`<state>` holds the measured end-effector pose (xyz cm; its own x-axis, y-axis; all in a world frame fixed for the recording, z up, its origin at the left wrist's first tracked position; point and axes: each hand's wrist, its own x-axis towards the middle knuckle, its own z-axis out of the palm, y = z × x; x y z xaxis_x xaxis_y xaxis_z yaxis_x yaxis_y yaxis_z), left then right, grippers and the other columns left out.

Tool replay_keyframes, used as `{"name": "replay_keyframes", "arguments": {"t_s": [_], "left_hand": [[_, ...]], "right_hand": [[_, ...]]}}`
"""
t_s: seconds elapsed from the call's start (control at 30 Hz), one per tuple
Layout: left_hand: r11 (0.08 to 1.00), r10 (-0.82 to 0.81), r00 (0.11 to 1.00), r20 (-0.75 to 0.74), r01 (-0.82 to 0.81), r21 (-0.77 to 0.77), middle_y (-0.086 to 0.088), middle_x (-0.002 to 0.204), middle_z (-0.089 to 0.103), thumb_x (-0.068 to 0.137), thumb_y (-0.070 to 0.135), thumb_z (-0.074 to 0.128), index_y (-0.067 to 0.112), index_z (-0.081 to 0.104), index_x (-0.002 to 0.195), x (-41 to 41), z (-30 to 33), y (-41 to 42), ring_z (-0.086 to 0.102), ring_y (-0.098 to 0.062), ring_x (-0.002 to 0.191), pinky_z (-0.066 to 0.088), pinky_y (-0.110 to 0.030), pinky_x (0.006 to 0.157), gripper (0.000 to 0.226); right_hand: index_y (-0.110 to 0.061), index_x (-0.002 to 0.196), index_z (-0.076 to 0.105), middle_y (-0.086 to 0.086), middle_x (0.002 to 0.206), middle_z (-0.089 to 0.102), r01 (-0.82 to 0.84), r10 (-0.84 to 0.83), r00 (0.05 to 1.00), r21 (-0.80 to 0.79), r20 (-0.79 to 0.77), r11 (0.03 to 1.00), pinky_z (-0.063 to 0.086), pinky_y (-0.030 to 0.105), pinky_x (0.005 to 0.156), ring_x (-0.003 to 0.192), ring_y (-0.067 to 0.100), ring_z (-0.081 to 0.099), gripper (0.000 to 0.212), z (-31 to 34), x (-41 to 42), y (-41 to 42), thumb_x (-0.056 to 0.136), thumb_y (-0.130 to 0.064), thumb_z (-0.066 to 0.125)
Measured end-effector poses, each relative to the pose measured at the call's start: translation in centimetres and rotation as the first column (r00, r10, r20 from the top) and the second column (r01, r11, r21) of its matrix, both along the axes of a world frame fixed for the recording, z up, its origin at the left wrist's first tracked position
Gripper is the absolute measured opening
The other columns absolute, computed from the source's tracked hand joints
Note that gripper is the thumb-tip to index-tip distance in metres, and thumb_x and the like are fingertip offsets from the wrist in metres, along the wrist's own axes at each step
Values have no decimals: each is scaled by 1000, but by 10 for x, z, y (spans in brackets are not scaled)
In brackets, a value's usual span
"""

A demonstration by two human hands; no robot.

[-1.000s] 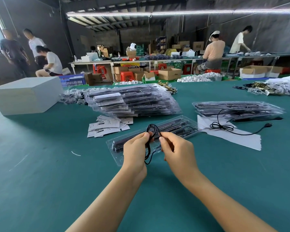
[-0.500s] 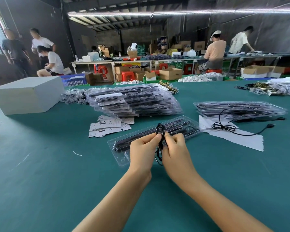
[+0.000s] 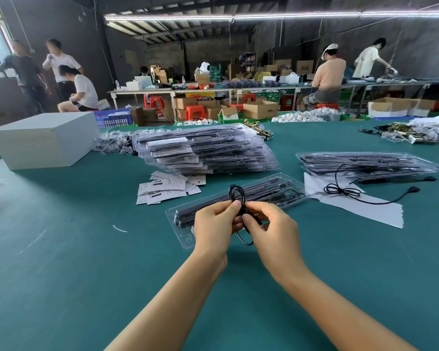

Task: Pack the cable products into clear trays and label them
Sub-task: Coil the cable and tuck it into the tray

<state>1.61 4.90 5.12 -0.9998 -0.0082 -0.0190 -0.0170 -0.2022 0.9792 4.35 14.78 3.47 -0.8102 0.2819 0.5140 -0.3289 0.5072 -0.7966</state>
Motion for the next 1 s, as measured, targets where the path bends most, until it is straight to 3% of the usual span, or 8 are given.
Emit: {"name": "replay_keyframes", "arguments": {"t_s": [0.07,0.13,0.27,0.53,0.67,0.8,0.9,1.0], "left_hand": [[1000,-5,1000,8,5,9,-10,77,74,92,11,62,4,74,83,-2,1,-2,64,-13,64,55,-19,64,17],[1000,-2,1000,31,1,28,-6,72,72,91,12,63,5,74,83,-3,2,-4,64,-12,62,56,-19,63,15],[996,-17,995,98,9,84,-12,82,73,91,15,64,5,73,87,-5,7,-9,68,-22,69,60,-29,68,14],[992,-121,993,6,121,-25,-19,94,73,90,20,65,3,73,92,-4,10,-6,70,-33,92,58,-38,84,19],[987,-100,994,-54,92,-133,-16,85,73,83,11,70,4,74,82,-3,6,-6,70,-28,80,58,-39,81,9],[990,-135,991,-4,135,35,-11,75,71,85,8,69,0,73,81,-6,11,-12,67,-19,67,58,-25,64,10],[970,-135,991,18,128,207,-9,79,70,85,8,69,1,72,82,-9,20,-16,66,-13,62,55,-19,58,8],[954,-127,991,32,113,277,-8,80,71,87,8,66,1,71,85,-14,24,-23,65,-12,61,56,-20,58,8]], "right_hand": [[-21,103,70,-19,89,63,19,-18,1000,68,-12,998,42,10,78,89,2,58,19,0,0,0,87,-13,66],[-23,101,70,-25,85,59,38,-33,998,123,-44,992,37,7,79,91,7,54,17,-1,1,0,88,-14,64],[-23,105,68,-21,98,63,-7,24,996,205,-81,979,36,6,84,98,4,53,21,-2,1,-2,88,-11,63],[-18,96,65,-5,91,70,-171,177,984,-211,9,962,55,30,80,86,10,66,20,0,-8,10,83,-3,70],[-21,87,61,4,93,67,-193,214,976,-282,44,940,54,23,70,82,11,66,21,0,-12,10,79,-7,74],[-24,95,59,-6,99,65,-143,177,977,-249,120,958,52,23,77,89,8,63,27,-4,-15,12,77,-32,77],[-23,99,61,-6,99,69,-292,372,903,-327,217,899,48,24,87,96,5,63,37,-3,-15,11,75,-51,68],[-21,97,66,-9,98,72,-458,497,809,-195,312,867,46,22,91,99,1,63,20,-6,-13,6,92,-38,58]]}}
